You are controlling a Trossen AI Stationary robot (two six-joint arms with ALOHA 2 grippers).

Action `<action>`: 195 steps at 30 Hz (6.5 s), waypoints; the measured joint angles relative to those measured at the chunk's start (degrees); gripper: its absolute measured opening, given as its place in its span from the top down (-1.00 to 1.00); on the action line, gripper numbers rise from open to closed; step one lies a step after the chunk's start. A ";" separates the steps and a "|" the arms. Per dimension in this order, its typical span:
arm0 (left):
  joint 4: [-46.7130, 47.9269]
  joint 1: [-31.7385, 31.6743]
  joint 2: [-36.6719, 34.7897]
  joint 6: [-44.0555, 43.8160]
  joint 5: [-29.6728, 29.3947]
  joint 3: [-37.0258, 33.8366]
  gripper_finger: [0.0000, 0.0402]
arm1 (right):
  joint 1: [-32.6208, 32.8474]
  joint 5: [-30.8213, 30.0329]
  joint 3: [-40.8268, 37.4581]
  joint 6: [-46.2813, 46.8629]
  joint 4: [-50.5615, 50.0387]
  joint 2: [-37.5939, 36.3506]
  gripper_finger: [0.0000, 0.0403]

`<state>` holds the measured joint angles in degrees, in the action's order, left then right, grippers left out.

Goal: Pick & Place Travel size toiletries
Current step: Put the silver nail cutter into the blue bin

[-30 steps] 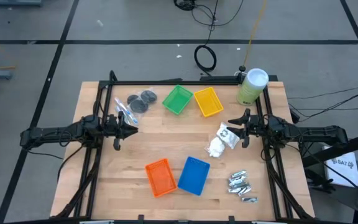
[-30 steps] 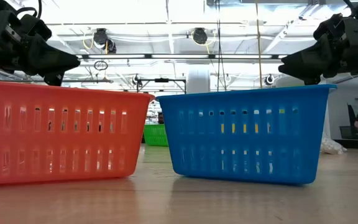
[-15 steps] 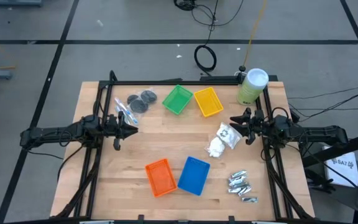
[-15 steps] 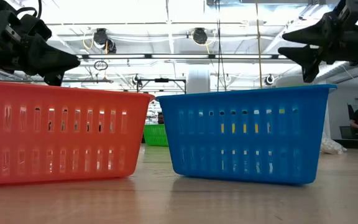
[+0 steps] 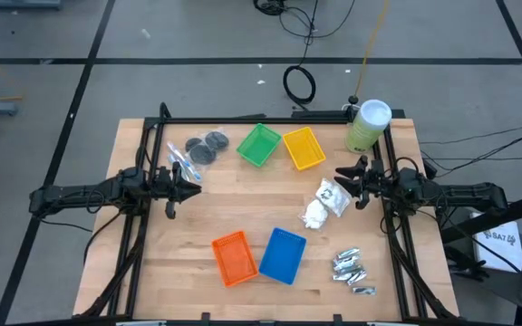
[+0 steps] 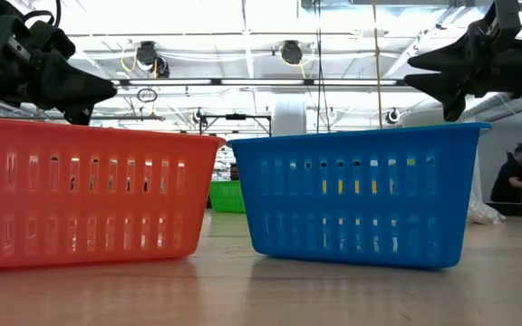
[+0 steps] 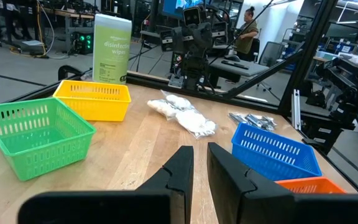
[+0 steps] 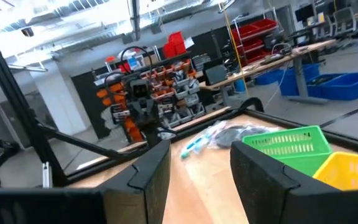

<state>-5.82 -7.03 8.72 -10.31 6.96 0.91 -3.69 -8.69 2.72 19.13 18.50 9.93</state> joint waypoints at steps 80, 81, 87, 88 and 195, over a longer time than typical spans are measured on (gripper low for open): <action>-0.35 0.01 0.00 0.00 -0.01 0.00 0.78 | 49.77 2.44 33.10 36.38 -14.22 76.46 0.06; -0.37 0.01 0.00 0.00 -0.02 0.00 0.78 | 49.25 3.03 33.11 35.88 -12.91 75.80 0.06; -0.37 0.01 -0.01 -0.01 -0.02 0.00 0.78 | 48.29 4.00 33.31 31.77 -16.21 70.93 0.13; -0.33 0.01 -0.01 0.00 -0.02 0.00 0.78 | 48.00 3.70 33.31 31.23 -17.30 70.13 0.14; -0.43 -0.01 -0.01 0.00 -0.01 -0.02 0.78 | 29.51 -0.17 58.73 -7.84 -20.46 89.09 0.74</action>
<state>-6.25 -7.04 8.71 -10.31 6.95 0.89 25.82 -8.86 61.45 11.29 -1.96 99.02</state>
